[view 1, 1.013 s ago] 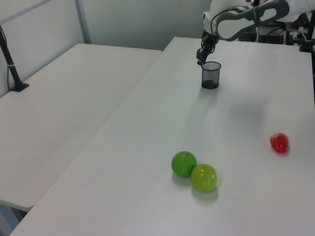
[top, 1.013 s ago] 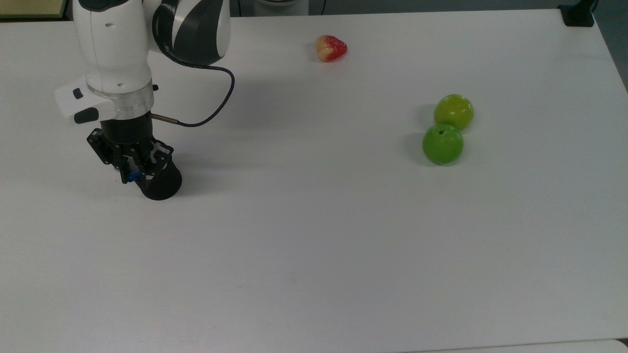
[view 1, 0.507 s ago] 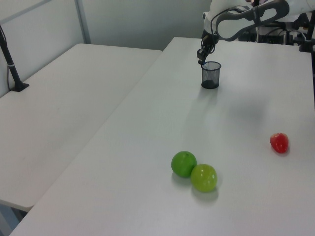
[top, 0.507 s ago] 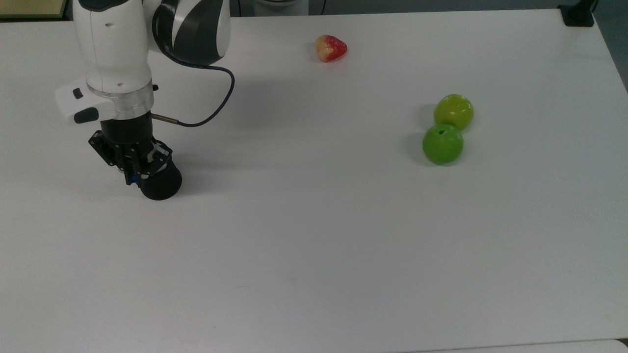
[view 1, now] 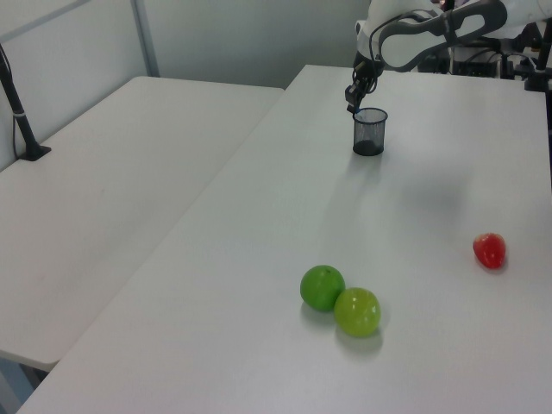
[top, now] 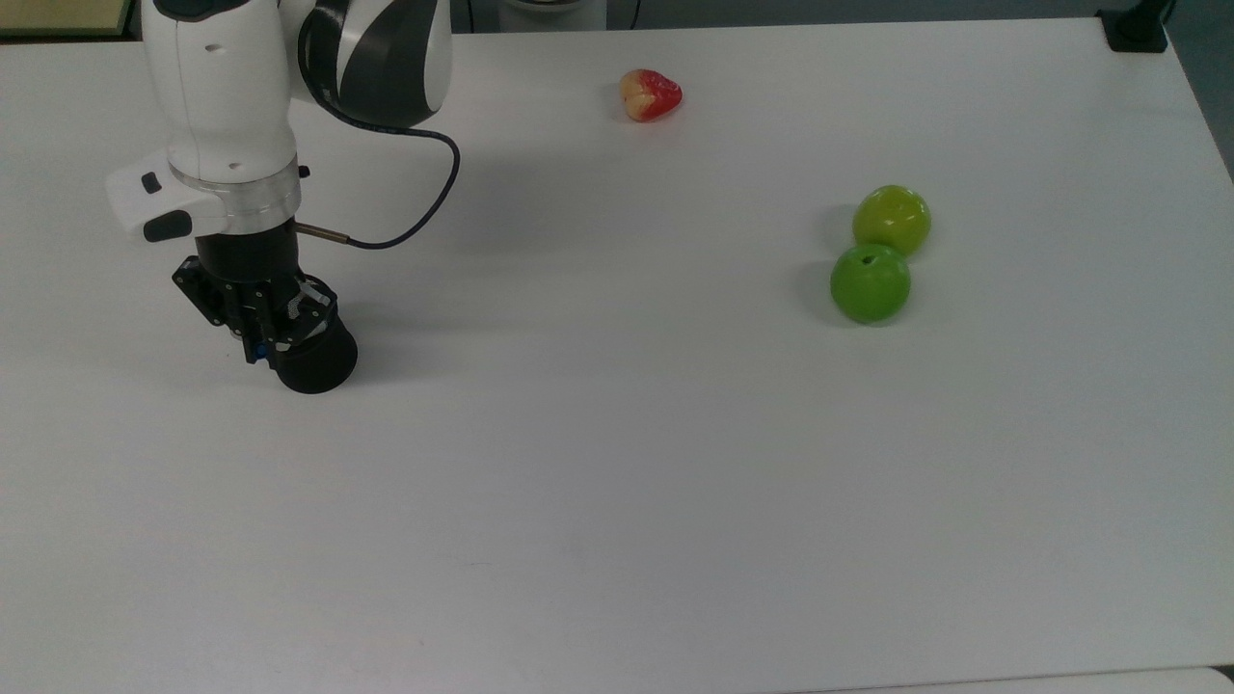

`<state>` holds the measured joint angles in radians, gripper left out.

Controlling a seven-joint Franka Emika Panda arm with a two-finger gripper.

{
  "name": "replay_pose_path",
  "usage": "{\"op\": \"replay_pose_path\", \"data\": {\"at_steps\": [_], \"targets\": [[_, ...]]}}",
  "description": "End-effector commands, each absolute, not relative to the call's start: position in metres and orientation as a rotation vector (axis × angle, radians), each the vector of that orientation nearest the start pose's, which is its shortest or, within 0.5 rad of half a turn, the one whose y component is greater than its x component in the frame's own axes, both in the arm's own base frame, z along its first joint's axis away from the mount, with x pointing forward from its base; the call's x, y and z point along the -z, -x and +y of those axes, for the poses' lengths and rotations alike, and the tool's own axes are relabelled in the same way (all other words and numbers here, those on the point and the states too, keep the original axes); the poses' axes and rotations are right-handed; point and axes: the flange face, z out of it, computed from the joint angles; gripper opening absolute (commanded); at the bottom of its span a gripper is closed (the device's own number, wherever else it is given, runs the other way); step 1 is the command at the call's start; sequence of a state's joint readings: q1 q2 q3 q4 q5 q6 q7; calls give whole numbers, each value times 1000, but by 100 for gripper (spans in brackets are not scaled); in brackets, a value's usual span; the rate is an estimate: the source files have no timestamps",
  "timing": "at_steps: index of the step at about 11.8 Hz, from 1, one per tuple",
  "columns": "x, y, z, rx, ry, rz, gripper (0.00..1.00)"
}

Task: Take marker pen
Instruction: 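Close the gripper on the marker's cap end, then lift the marker up out of the pen cup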

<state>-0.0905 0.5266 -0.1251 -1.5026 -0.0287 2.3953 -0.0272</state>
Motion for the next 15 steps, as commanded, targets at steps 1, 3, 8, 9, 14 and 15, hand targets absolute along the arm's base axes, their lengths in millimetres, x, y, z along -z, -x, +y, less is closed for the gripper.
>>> {"op": "replay_pose_path", "data": {"at_steps": [1,3,8,9,14,15], "targets": [[-418,-712,-144,624,3204,251,0],[-423,-712,-147,636,3205,255,0],[-436,-712,-150,671,3193,276,0],[-443,-710,-150,683,3189,279,0],[-477,-698,-170,736,3174,334,0],[-487,-695,-170,738,3171,340,0]]}}
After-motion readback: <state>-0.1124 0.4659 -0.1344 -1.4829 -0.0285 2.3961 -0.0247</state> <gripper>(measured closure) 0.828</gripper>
